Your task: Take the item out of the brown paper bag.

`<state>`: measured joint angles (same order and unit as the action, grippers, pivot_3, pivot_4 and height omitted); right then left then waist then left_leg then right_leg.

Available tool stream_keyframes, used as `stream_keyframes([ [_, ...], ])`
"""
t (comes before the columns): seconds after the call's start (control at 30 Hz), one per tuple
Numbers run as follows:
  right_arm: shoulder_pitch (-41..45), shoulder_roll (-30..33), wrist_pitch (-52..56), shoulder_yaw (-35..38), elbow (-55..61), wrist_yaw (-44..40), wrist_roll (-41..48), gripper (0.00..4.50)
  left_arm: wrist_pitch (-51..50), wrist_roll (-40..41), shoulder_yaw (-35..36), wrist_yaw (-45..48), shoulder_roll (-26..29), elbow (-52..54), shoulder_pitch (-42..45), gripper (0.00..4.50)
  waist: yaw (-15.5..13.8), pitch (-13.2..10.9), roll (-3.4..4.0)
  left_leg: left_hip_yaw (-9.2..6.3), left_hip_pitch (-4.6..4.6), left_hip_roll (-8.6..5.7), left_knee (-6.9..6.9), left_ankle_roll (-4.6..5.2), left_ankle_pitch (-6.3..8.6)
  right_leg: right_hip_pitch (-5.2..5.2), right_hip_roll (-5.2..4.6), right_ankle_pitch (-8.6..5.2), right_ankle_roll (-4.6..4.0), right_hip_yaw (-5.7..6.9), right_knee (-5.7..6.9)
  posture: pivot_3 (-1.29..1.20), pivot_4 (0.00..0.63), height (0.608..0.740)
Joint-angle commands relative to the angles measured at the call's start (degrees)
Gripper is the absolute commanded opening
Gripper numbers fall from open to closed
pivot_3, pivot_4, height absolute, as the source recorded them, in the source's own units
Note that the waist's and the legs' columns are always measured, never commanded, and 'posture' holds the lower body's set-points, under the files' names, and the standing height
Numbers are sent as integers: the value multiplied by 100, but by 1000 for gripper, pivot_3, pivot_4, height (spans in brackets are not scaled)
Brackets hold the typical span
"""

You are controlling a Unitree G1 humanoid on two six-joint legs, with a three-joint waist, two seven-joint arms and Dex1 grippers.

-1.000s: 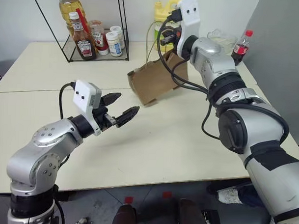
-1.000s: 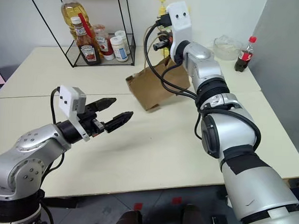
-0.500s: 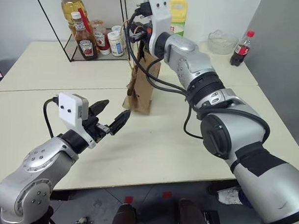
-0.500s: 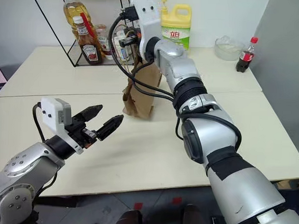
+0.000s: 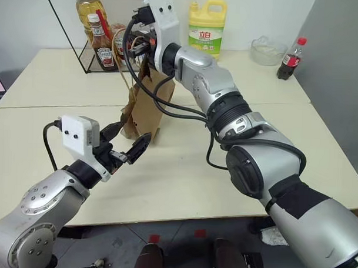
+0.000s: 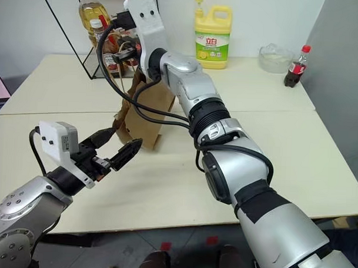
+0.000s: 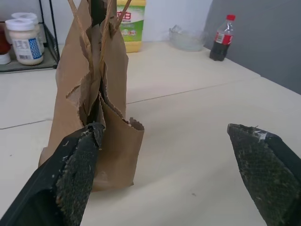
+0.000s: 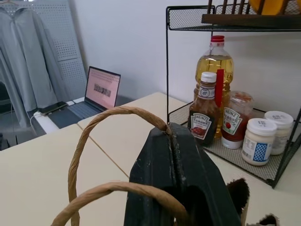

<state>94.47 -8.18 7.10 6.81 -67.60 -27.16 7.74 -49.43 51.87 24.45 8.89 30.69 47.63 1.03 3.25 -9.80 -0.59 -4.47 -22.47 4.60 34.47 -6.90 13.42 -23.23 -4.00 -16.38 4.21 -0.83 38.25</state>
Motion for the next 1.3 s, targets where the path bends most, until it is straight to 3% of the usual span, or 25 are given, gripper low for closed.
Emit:
stream_keyframes([
  [0.03,-67,-23,-311,-108,176,27,-114,19,173,157,173,-119,76,302,-72,4500,-4,2,-3,0,0,0,2,0,0,0,0,0,0,-1,2,0,150,740],
  [0.4,-392,373,-767,-653,173,-108,-696,19,301,262,76,-181,275,131,93,4500,-11,-8,-21,-5,-3,0,31,18,10,-7,1,-1,-1,-2,39,0,150,740],
  [0.6,-697,652,-705,-988,841,-694,-832,19,368,198,-26,-74,356,-68,264,4500,-12,-9,-21,-6,-4,0,34,18,10,-7,2,-1,-1,-2,40,0,150,740],
  [0.97,-1906,1196,994,-1671,3630,-1519,-884,19,545,36,-229,123,410,-348,452,4500,-21,-9,-21,-10,-3,-1,37,15,8,-7,3,-1,-1,-2,46,0,150,740],
  [1.3,-2021,1492,2317,-1905,4686,-1707,-813,19,691,-140,-408,219,331,-517,562,4500,-38,-8,-22,-11,-4,-1,39,19,11,-7,3,-1,-1,-2,45,0,150,740],
])
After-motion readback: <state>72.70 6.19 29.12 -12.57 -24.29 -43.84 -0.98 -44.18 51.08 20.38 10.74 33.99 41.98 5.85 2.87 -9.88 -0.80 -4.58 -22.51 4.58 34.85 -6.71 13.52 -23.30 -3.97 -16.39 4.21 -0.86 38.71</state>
